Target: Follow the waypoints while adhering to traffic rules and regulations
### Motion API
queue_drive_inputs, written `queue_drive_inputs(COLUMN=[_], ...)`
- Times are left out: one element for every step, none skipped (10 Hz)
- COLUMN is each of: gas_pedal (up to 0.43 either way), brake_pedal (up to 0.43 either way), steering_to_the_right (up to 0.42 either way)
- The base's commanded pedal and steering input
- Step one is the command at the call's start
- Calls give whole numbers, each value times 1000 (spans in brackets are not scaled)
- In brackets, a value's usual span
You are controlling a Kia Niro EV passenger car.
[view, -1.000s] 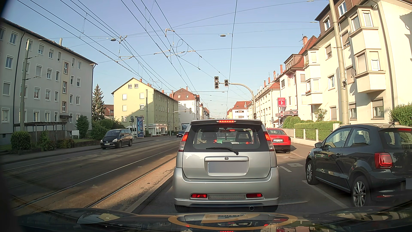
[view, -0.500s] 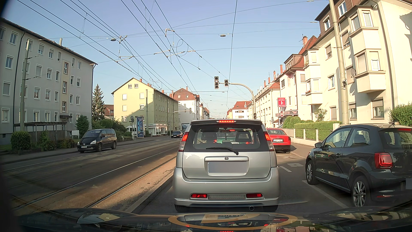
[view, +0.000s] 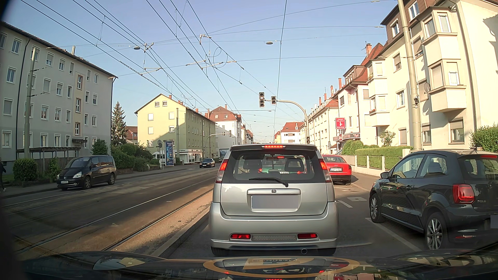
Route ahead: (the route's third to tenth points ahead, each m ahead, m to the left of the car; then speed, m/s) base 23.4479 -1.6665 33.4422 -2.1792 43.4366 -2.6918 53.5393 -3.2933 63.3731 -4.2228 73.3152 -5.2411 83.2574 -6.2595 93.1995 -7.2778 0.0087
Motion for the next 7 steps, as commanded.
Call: queue_drive_inputs(gas_pedal=[0, 0, 0, 0, 0, 0, 0], brake_pedal=[238, 238, 238, 232, 238, 238, 238], steering_to_the_right=[-2, -2, -2, -2, -2, -2, -2])
